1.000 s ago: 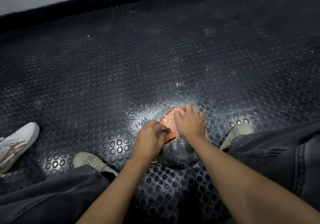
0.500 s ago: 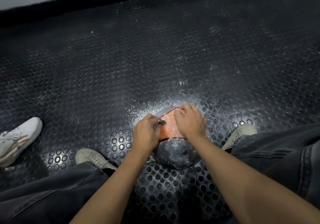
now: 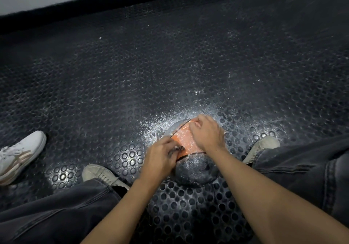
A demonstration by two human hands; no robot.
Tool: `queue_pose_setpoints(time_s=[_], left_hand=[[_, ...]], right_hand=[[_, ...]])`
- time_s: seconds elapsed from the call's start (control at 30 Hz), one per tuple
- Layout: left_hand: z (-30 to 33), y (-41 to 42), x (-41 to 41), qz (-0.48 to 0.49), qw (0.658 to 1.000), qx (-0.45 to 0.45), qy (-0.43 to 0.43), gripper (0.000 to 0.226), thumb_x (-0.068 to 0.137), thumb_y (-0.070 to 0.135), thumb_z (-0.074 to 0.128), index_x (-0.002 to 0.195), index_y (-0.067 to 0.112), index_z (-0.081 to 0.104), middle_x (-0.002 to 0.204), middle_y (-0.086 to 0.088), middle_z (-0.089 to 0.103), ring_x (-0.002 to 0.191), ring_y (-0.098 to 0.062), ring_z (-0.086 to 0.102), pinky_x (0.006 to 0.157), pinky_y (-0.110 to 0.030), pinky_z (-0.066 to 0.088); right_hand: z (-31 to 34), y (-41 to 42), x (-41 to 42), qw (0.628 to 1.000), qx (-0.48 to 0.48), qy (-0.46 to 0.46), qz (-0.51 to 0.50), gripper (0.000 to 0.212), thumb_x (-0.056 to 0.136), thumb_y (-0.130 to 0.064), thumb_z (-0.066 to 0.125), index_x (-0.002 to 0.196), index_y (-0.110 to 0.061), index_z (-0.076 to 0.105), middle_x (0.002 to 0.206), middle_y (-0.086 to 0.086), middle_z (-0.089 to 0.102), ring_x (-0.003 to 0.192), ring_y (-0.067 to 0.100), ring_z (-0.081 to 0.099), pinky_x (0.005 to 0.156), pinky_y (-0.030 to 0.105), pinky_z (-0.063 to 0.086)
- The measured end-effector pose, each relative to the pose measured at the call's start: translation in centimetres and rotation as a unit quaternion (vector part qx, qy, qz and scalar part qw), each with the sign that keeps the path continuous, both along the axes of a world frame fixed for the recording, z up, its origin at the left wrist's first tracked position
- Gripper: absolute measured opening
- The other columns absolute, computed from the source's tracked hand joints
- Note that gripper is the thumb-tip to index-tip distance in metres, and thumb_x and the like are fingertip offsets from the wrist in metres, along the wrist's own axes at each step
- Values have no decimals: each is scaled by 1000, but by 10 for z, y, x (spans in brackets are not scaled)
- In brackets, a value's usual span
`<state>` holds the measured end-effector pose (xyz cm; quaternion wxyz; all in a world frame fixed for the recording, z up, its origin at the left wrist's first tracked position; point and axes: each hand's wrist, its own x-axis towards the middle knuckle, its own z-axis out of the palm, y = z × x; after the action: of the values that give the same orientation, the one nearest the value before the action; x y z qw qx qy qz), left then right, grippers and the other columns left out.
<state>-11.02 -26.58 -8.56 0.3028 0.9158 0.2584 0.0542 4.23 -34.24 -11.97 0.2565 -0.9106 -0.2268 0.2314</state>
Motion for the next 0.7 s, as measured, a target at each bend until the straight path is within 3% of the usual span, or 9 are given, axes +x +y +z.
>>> queue_pose_setpoints(time_s=[0.17,0.23,0.33,0.53,0.7], left_hand=[[-3,24,32,124,991,-9,49,10,91,21,64,92,15,72,92,4,64,71,-4,50,60,-13,40],[-2,20,25,94,995,1,39,10,90,23,66,89,14,71,88,7,63,72,-4,52,61,-14,40],[1,0,2,38,999,0,14,6,88,16,68,88,12,72,82,11,59,69,4,50,67,-4,39],[-2,17,29,134,990,-16,44,11,92,20,63,94,13,71,89,8,59,69,3,47,69,1,36],[3,-3,7,56,998,1,36,11,90,18,64,96,14,73,90,7,64,71,1,51,71,0,37]], right_hand=[[2,2,-7,1000,-2,-3,13,15,97,-39,45,100,-29,56,107,-8,54,102,15,51,105,44,36],[3,0,-7,1000,-3,-9,9,17,97,-40,44,101,-28,56,107,-8,55,102,16,52,105,45,37],[5,-1,-1,1000,-6,0,7,18,98,-40,45,100,-29,58,103,-9,55,99,15,53,102,41,38],[8,19,-12,997,-30,21,-68,26,98,-41,39,81,-26,52,100,-1,61,100,23,54,95,47,30],[7,10,-9,999,-27,1,-45,26,98,-41,37,81,-26,49,95,-4,58,97,22,55,100,51,35]])
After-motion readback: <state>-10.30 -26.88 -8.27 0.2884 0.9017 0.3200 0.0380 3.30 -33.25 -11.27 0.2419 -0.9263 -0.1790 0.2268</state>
